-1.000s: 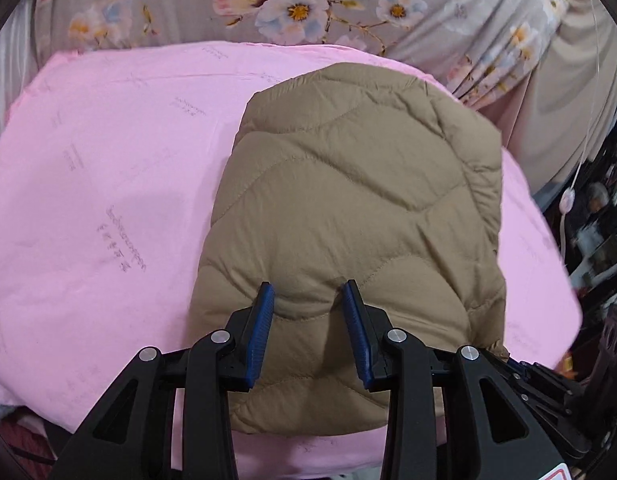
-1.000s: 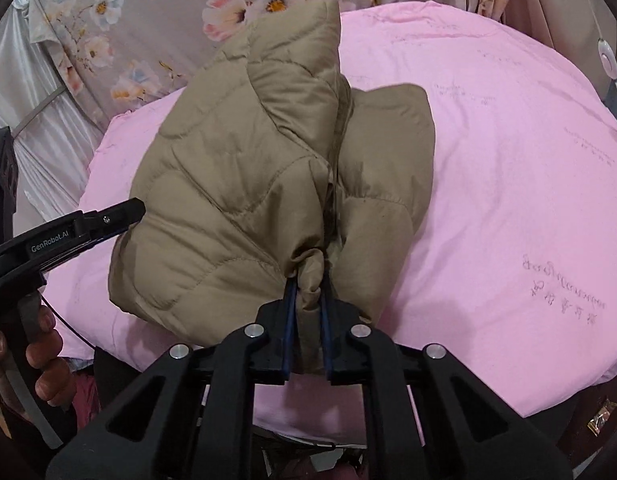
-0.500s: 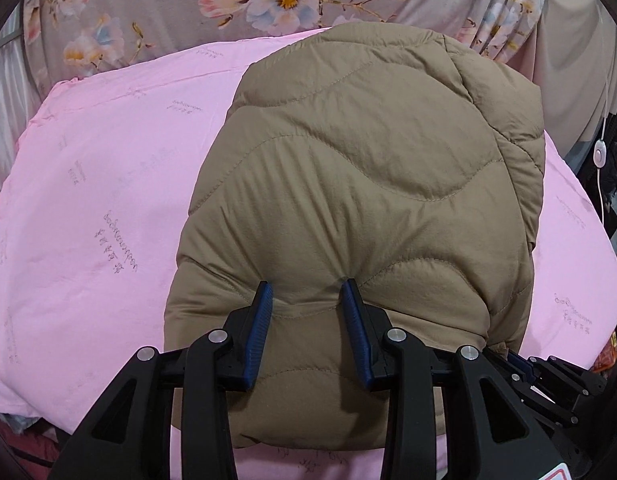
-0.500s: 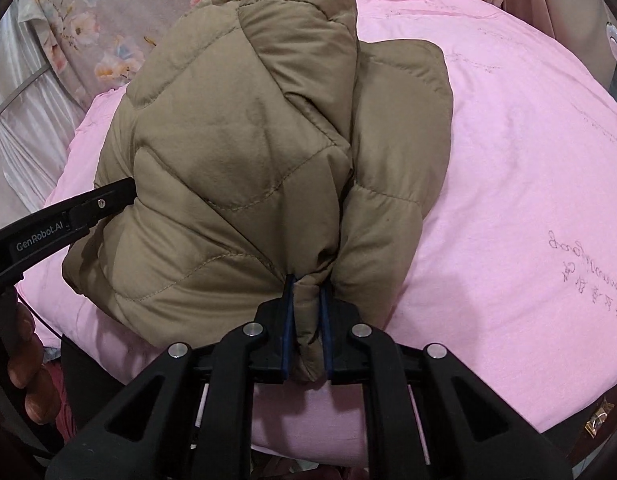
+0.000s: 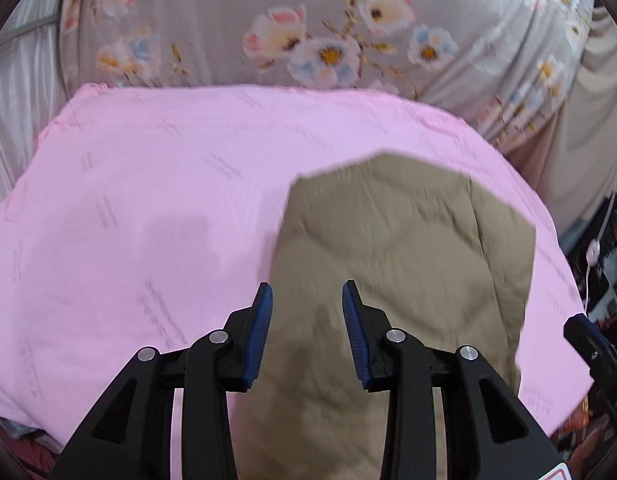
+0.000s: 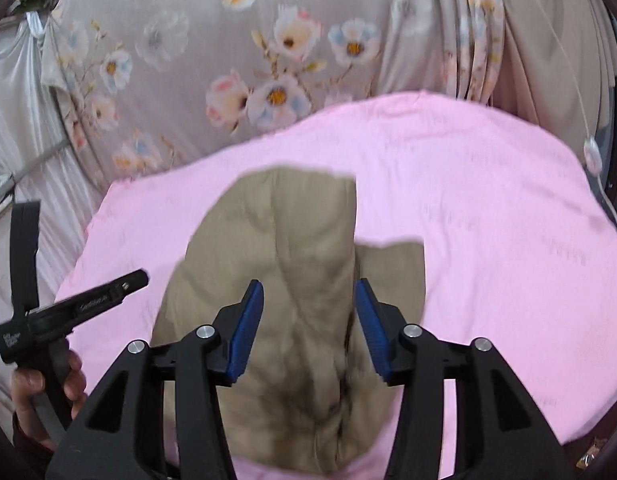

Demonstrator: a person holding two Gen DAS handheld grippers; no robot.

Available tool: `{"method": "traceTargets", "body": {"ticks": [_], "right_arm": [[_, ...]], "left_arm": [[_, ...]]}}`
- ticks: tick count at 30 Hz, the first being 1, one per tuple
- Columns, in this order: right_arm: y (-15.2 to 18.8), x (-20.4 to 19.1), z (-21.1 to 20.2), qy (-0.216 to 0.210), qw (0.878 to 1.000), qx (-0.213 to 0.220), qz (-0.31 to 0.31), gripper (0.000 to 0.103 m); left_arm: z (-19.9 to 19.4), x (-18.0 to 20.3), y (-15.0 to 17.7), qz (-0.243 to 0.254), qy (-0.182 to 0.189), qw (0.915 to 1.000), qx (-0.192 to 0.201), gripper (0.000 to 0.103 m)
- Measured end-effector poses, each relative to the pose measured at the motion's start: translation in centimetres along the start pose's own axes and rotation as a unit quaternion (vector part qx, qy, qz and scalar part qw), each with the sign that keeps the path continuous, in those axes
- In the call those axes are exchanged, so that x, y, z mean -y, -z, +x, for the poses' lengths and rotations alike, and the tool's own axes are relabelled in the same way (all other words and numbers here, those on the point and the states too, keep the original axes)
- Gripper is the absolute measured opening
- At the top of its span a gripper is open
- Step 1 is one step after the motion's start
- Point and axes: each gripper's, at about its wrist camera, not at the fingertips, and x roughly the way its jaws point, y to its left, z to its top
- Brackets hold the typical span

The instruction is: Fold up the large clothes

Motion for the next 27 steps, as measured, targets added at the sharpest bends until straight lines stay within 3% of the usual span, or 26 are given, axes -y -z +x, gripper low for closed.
{"method": "traceTargets", "body": {"ticks": [3, 7, 10, 11, 15, 19, 27], "right_arm": [[-2.8, 1.4, 2.7, 0.002, 0.999, -0.002, 0.036, 0.057], [-3.9, 4.9, 7.8, -0.042, 0.988, -0.064, 0.135, 0.055], [-3.7, 5.1, 10.6, -0.067, 0.98, -0.095, 0.163, 0.027], [-3.5, 4.8, 10.7, -0.07, 0.98, -0.092, 0.165, 0.022], [-3.6, 3.9, 10.5, -0.004, 0.991, -0.069, 0.112, 0.017], [-2.3, 3.4, 12.3, 0.051, 0.994, -0.075, 0.068, 0.018], [-0.4, 4.1, 15.8, 0.082, 0.992, -0.088, 0.042, 0.022]], "left_arm": [[1.0, 0.1, -3.1, -0.008, 0.003, 1.0, 0.001, 0.035], [3.0, 0.5, -5.2, -0.012, -0.004, 0.9999, -0.007, 0.035], [4.4, 1.0, -5.7, -0.006, -0.008, 0.9998, -0.014, 0.035], [4.9, 1.4, -5.6, -0.004, -0.01, 0.9998, -0.018, 0.035], [7.1, 3.0, -5.1, 0.012, -0.013, 0.9993, -0.033, 0.035], [9.9, 4.4, -3.9, 0.024, -0.022, 0.9981, -0.052, 0.035], [12.6, 5.2, -2.4, 0.035, -0.049, 0.9973, -0.041, 0.035]]}}
